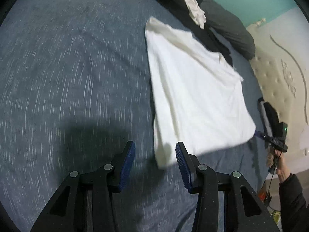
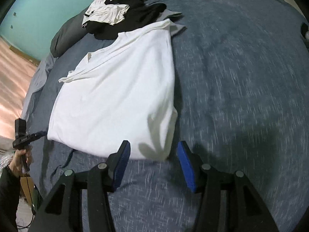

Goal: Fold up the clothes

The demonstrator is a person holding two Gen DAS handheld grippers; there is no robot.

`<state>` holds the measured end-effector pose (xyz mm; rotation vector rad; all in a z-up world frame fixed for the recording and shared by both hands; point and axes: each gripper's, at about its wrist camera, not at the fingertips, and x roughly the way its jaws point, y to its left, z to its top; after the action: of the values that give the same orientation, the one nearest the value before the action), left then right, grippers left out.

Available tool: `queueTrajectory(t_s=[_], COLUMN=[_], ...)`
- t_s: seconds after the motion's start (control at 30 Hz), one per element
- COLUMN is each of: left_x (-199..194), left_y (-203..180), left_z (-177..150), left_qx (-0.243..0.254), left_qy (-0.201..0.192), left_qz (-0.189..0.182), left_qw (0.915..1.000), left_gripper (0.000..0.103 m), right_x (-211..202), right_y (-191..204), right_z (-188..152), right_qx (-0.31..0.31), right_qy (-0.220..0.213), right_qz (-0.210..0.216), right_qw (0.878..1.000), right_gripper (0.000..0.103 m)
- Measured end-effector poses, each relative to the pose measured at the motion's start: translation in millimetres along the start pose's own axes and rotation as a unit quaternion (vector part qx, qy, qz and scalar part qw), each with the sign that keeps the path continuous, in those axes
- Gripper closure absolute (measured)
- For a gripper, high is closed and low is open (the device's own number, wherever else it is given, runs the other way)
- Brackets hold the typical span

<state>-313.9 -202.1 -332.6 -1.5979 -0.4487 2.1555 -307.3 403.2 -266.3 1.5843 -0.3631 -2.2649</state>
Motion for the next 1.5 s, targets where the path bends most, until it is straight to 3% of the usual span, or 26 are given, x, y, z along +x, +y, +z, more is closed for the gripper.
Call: queueTrajectory(t_s=[0.13,0.4,0.43,0.5,0.6,0.63,0.67,0.7,0.77,0.97,1.23,1.5], left_x=[-3,19,22,29,33,33,32,28,19,-9,2,1], left_y=[-4,-17,-19,-21,-23,-24,-25,-26,-25,-21,-9,-10], left_z=[-12,-14,-14,-15,-16,-15,-14,-13,-10,-6,-17,-18], left_qx=[0.009,0.039,0.045,0.057,0.066,0.069,0.073,0.077,0.084,0.092,0.104,0.099], left_qy=[-0.008,0.005,0.007,0.015,0.022,0.023,0.021,0.016,0.003,-0.02,0.001,0.013], left_qz=[-0.009,0.011,0.014,0.014,0.02,0.022,0.027,0.033,0.045,0.056,0.08,0.066], left_qw=[0.9999,0.9992,0.9989,0.9982,0.9974,0.9971,0.9968,0.9963,0.9955,0.9939,0.9913,0.9928], left_gripper=[0.056,0.057,0.061,0.09,0.098,0.098,0.099,0.099,0.1,0.1,0.1,0.1], right_x=[0,10,12,16,22,25,26,26,21,-3,10,16], right_y=[-1,-3,-3,-1,0,1,3,4,5,6,-17,-23], right_z=[-7,-11,-12,-12,-12,-11,-11,-11,-9,-2,-11,-16], right_qx=[0.011,0.021,0.021,0.02,0.018,0.016,0.011,0.005,0.003,0.011,0.045,0.053], right_qy=[-0.006,-0.002,-0.002,-0.001,0.005,0.008,0.011,0.011,0.003,-0.021,-0.01,0.006], right_qz=[0.0,0.002,0.001,0.004,0.01,0.013,0.013,0.009,0.01,0.021,0.01,0.034], right_qw=[1.0,1.0,1.0,1.0,1.0,1.0,1.0,1.0,1.0,0.999,0.999,0.998], right_gripper=[0.051,0.051,0.051,0.051,0.055,0.062,0.081,0.092,0.097,0.099,0.099,0.097])
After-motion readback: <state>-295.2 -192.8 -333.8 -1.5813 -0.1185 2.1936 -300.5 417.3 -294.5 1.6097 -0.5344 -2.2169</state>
